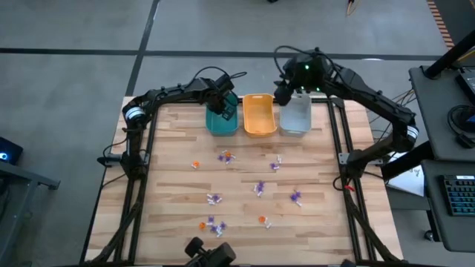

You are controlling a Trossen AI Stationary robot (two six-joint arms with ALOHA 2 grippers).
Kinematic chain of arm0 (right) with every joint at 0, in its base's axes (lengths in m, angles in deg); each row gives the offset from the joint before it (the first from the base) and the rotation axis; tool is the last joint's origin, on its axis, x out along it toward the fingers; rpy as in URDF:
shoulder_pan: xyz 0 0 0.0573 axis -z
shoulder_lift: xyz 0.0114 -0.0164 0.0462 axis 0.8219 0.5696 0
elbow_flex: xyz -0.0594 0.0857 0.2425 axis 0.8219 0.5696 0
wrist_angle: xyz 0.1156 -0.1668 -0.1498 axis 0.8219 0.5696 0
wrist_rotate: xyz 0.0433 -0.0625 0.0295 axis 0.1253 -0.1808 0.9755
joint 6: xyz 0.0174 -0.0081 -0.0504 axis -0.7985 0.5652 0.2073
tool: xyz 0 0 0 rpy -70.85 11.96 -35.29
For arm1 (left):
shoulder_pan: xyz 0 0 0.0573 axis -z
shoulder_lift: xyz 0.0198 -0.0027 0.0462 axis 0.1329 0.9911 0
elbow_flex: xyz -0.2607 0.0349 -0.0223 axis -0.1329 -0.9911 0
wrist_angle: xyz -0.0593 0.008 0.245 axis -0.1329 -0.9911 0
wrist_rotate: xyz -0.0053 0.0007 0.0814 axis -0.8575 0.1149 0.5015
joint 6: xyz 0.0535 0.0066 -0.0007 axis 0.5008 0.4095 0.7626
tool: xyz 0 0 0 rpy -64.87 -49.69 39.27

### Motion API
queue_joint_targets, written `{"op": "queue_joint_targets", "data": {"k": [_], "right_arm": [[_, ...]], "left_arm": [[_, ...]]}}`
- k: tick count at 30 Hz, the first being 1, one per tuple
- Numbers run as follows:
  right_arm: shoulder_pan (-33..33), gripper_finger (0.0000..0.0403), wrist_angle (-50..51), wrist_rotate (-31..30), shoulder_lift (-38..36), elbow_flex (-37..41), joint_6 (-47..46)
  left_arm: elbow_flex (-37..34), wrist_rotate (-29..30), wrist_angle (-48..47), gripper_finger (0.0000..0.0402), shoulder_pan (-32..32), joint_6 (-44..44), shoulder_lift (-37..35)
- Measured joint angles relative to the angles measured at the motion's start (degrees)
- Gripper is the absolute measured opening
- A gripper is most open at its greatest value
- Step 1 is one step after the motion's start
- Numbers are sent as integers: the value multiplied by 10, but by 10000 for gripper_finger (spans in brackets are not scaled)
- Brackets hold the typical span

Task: Sort Halloween decoration
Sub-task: Put the white bone toy into the blue bin

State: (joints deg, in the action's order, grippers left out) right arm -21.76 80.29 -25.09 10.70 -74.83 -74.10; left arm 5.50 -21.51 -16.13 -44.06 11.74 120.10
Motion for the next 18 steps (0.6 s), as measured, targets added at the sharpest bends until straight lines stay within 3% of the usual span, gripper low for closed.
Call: {"op": "queue_joint_targets", "data": {"k": [18], "right_arm": [[43,150,-63,-5,61,0,-17]], "left_arm": [[-22,-2,2,0,1,6,1]]}}
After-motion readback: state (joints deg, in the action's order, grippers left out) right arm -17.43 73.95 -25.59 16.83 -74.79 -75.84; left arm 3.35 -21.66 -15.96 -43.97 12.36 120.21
